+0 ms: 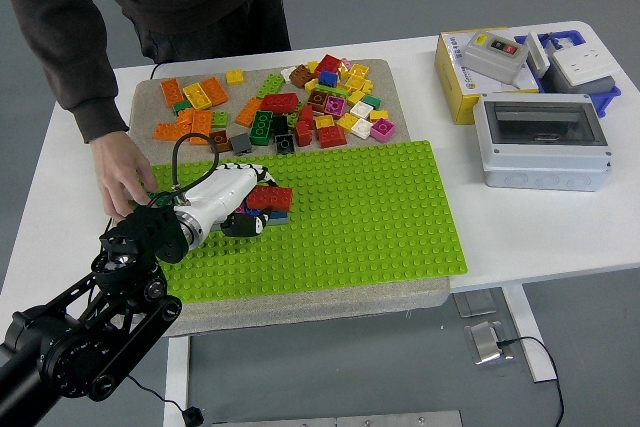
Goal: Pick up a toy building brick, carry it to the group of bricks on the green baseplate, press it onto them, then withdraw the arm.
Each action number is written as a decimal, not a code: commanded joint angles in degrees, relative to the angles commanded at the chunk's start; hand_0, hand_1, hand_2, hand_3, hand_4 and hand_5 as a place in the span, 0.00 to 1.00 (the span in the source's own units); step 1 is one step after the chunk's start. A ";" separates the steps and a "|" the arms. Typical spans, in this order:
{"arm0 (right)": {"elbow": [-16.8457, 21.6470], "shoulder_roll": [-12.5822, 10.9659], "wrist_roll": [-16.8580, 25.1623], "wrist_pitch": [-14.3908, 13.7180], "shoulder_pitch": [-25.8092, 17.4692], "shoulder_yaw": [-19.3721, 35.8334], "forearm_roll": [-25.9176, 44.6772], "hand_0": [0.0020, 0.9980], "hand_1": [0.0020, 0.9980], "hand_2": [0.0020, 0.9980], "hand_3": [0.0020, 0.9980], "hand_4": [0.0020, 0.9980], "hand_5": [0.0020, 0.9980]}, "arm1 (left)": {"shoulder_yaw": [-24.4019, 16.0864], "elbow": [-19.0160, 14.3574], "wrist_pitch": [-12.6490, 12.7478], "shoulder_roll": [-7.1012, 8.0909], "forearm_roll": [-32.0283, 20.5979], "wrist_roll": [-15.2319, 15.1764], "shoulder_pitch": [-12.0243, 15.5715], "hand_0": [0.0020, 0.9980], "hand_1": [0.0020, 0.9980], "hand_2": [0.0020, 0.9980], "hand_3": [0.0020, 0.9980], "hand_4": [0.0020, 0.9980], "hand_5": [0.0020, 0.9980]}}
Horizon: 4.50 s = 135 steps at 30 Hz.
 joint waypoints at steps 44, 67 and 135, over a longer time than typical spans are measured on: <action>0.00 -0.22 0.14 -0.19 -0.31 0.43 -0.25 0.63 0.62 0.62 0.62 0.46 0.74 | -1.50 -6.88 -1.00 0.09 2.56 15.70 0.80 0.97 0.91 0.87 0.54 0.52 0.30; 0.00 -0.13 0.09 -0.27 -0.25 1.07 -0.87 0.63 0.62 0.62 0.62 0.46 0.74 | 3.93 -7.90 -0.21 1.01 -0.34 16.30 0.55 0.95 0.90 0.85 0.54 0.52 0.31; 0.00 0.19 0.21 0.10 -0.27 1.53 -0.67 0.63 0.62 0.62 0.62 0.46 0.75 | 5.56 -1.69 2.84 0.02 0.84 12.64 -0.52 0.94 0.90 0.86 0.53 0.49 0.30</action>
